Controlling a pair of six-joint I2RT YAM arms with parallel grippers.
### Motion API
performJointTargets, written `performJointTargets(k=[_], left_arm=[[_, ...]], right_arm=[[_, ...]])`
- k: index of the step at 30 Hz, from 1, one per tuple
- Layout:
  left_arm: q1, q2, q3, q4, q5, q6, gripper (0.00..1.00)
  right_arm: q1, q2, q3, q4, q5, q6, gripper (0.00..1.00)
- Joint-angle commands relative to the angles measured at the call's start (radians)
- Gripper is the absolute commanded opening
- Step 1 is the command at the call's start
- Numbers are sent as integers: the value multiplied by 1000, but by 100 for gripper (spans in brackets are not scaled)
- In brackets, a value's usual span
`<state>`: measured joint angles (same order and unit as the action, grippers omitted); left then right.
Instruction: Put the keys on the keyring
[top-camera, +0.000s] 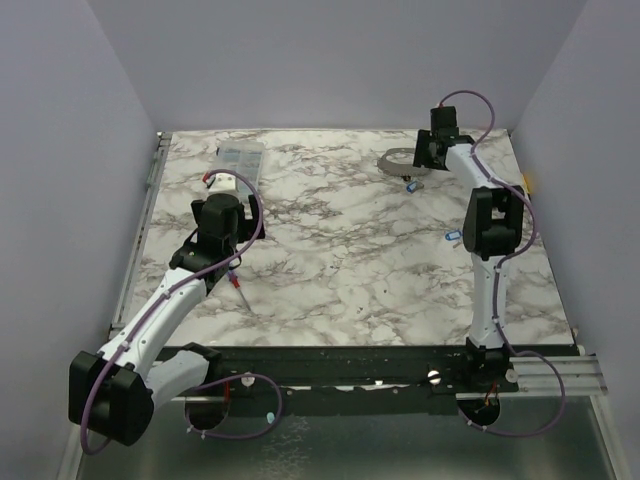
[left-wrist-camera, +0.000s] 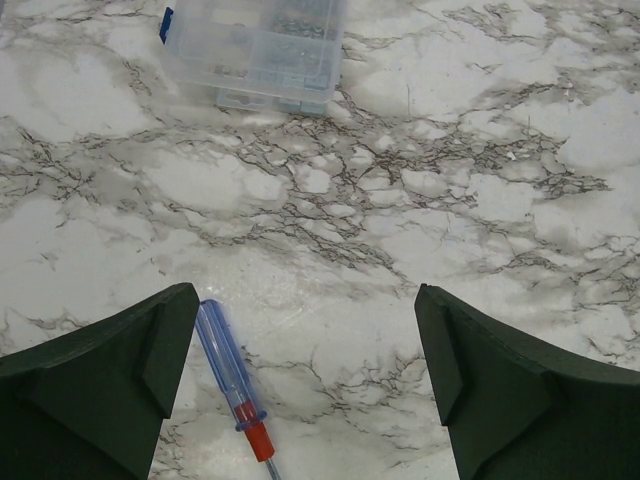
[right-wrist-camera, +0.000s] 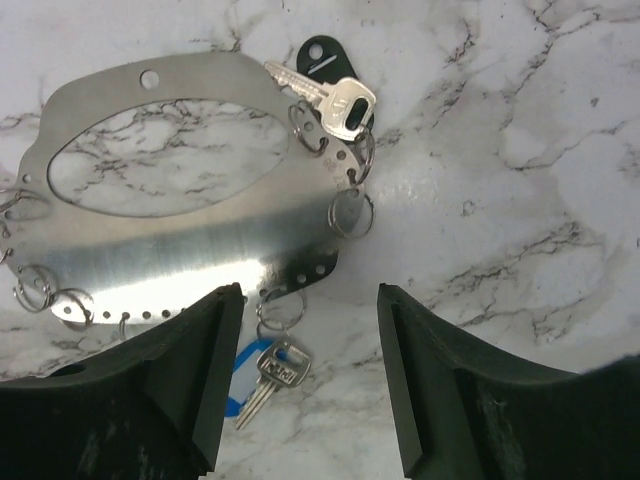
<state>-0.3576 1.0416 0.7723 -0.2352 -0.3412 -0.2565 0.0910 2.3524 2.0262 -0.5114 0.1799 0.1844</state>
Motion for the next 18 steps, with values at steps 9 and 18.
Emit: performJointTargets(k=[9,18], left_arm=[[-6,14,32,-14,-15,12,99],[-5,29,35,-13,-21,14,99]], right_arm=[[-60,177,198,32,-39,-21,59],[-85,242,270,34,-155,13,41]])
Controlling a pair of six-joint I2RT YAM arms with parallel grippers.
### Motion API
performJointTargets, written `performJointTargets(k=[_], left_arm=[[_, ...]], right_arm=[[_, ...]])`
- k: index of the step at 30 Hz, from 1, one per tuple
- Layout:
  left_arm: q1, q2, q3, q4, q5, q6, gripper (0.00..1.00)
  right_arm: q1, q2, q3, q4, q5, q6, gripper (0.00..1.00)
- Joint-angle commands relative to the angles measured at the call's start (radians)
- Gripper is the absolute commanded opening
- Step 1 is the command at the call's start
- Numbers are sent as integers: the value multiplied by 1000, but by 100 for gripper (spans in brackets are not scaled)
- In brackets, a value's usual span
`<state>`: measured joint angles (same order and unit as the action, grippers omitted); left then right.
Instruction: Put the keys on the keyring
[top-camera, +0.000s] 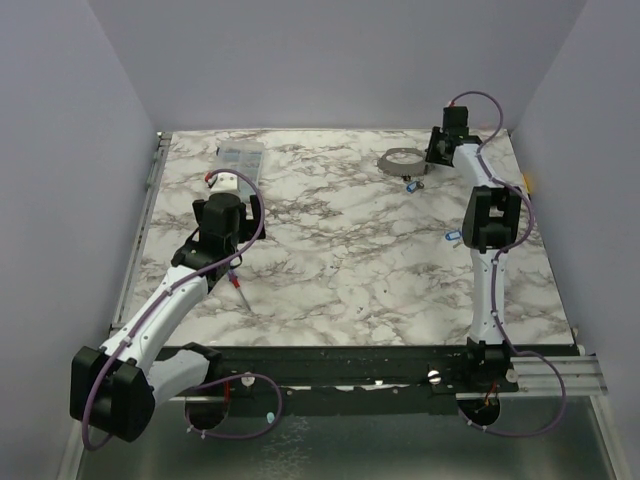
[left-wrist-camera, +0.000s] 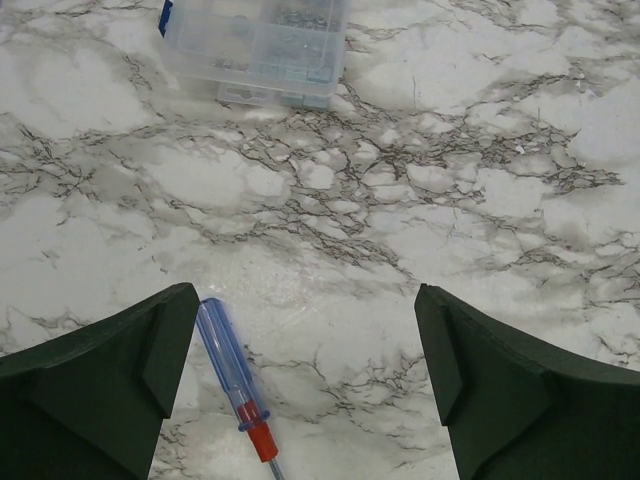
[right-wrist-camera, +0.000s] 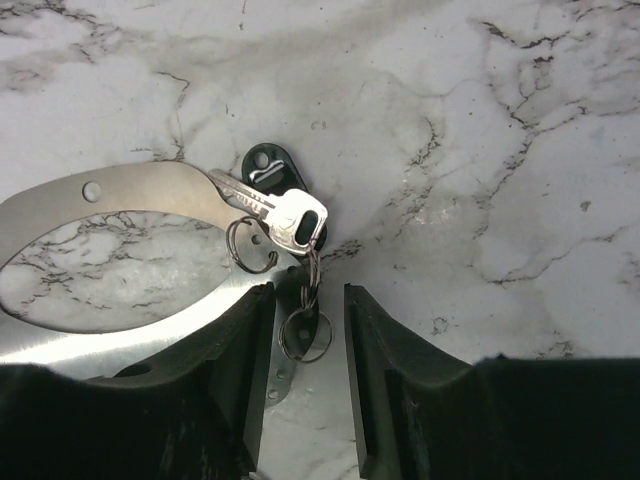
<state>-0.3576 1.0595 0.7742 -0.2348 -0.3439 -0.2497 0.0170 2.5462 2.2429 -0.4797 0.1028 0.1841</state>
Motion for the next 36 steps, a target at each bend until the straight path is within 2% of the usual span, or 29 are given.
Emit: performJointTargets(k=[1,10,15,19,21,26,34,36], left_arm=[[-5,13,34,-13,-18,7,99],[-4,9,34,-15,-17,7,99],[-5,3,34,-15,-12,6,99],[-5,-6,31,-14,-14,6,99],[-5,-9,30,-15,-15,6,99],[-6,-15,31,-13,-12,4,99],[-6,-20,31,-14,-3,1,99],[-6,-23,31,-12,-3,1,99]], right_arm=[[-11,49,53,-2,-82,17,40],[-11,11,-51,-84,-119,36,40],[-11,43,-10,-154,-69,24,38],[-11,49,13,-180,-54,21,20],[-11,37,-4,-183,-46,21,17],[-11,-27,-106,-164,-56,18,2],[-11,-154,-274,-116,-96,18,1],[-11,-186,-312,-116,-145,28,1]])
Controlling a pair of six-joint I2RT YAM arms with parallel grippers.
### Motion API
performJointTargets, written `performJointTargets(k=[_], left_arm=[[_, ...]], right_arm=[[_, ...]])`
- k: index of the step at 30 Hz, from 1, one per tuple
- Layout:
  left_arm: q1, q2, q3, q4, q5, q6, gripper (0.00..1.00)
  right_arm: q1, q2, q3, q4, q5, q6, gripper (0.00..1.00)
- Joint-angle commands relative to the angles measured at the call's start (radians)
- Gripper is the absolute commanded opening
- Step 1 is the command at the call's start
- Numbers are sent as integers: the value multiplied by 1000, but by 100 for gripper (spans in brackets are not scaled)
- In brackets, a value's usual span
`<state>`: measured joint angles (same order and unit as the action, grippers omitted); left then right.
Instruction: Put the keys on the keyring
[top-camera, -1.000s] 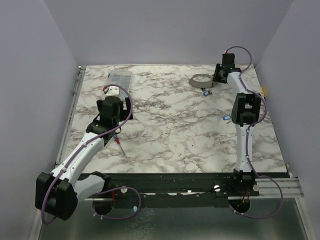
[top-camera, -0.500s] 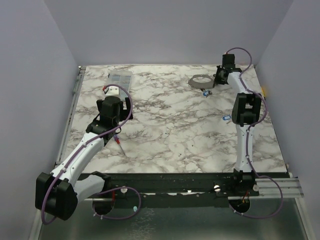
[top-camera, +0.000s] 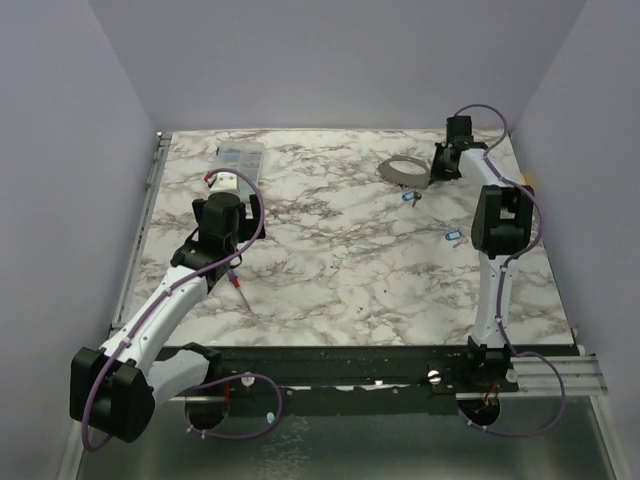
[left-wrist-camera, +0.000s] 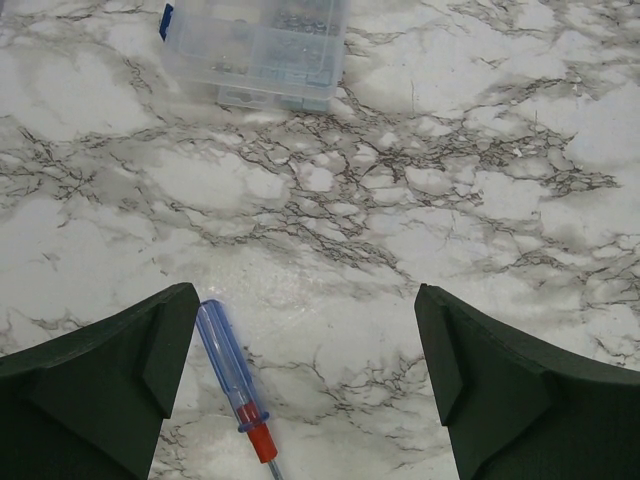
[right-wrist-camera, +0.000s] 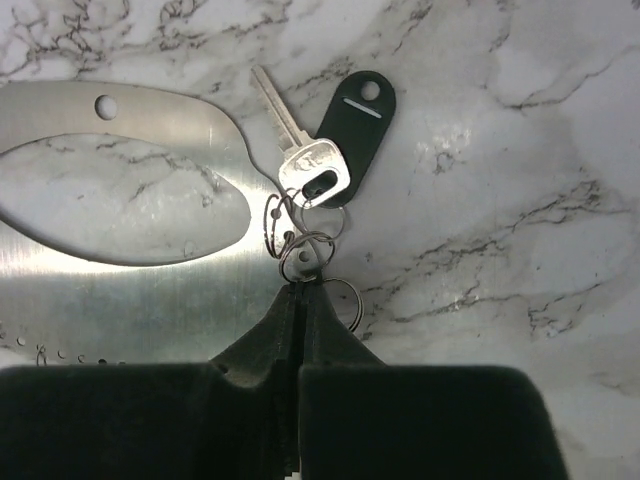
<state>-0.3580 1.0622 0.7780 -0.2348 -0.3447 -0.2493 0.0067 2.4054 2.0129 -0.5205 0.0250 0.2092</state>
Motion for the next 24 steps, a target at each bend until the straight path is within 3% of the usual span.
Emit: performJointTargets(k=[1,10,20,21,24], left_arm=[[-5,-28,27,-14,-2,1,99],[-6,-44,22,-14,5,-2,99],[-6,-54,17,-14,16,-5,98],[-6,-54,18,-14,16,-6,98],[-7,-55,20,-14,20,-7,98]], right_arm=[[-1,-64,-105,-73,-87,13,0],[-1,-289,-414,30,-268,109,1],[-1,-456,-622,101,-395,190,1],[-1,-462,-638,104,-409,188,8],[-1,-459,-656,84,-397,151,46]])
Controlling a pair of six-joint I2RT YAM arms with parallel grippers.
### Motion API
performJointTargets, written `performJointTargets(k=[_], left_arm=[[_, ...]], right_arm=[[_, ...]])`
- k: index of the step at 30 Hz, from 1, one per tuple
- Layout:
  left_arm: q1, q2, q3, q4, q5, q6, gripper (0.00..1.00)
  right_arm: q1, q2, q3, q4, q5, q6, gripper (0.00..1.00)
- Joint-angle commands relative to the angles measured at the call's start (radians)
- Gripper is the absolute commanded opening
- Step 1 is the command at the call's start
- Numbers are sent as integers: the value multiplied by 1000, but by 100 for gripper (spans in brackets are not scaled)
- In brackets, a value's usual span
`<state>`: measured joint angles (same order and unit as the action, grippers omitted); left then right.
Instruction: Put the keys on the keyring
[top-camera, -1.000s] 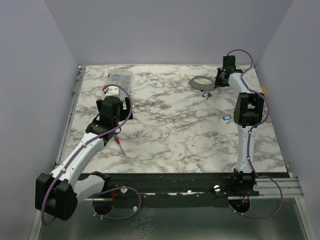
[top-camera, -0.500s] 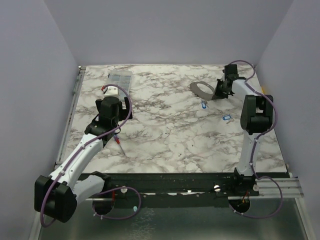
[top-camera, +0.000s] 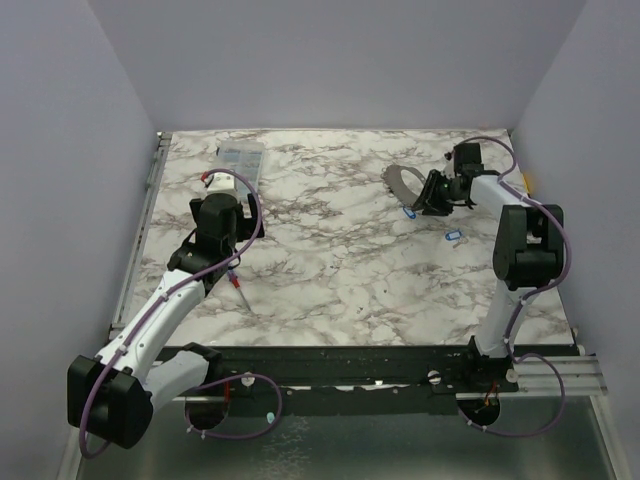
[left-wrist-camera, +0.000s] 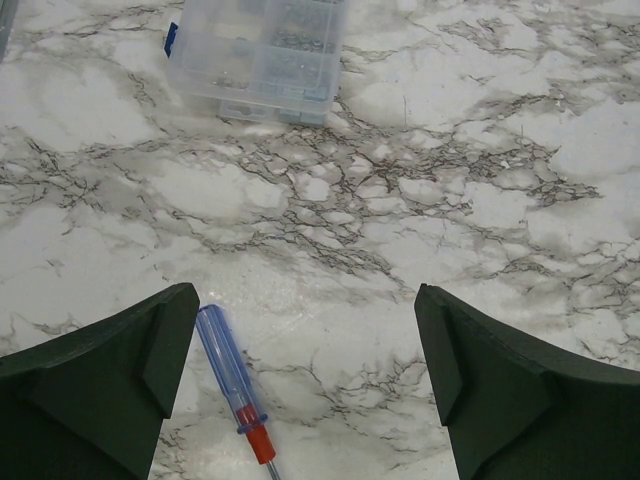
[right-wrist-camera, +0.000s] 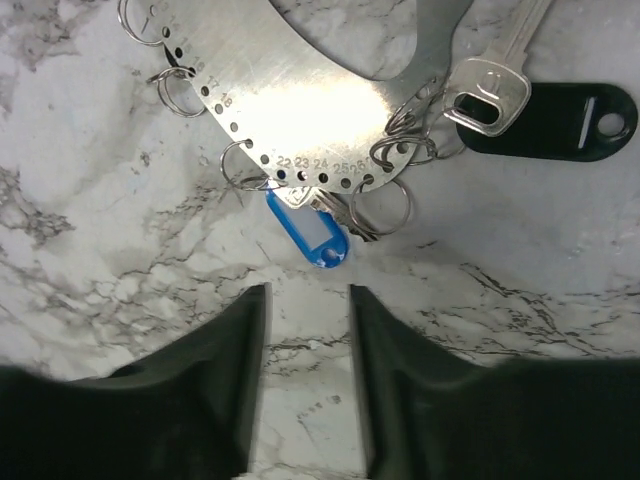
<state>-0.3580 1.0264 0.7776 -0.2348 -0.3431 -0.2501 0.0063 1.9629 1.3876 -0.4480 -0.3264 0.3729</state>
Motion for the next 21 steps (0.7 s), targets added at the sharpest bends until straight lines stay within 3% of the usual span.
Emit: performJointTargets(k=[1,7,21], left_arm=[[-6,-21,18,-14,20,-8,98],[-10,-23,18,-14,20,-6,98],[-10,-26,17,-13,9,-3,98]], right_arm=[[0,-17,-33,6,-29,-28,52],[0,-49,-45,22,92,-70,64],[54,126,146,-43,275,-150,57]])
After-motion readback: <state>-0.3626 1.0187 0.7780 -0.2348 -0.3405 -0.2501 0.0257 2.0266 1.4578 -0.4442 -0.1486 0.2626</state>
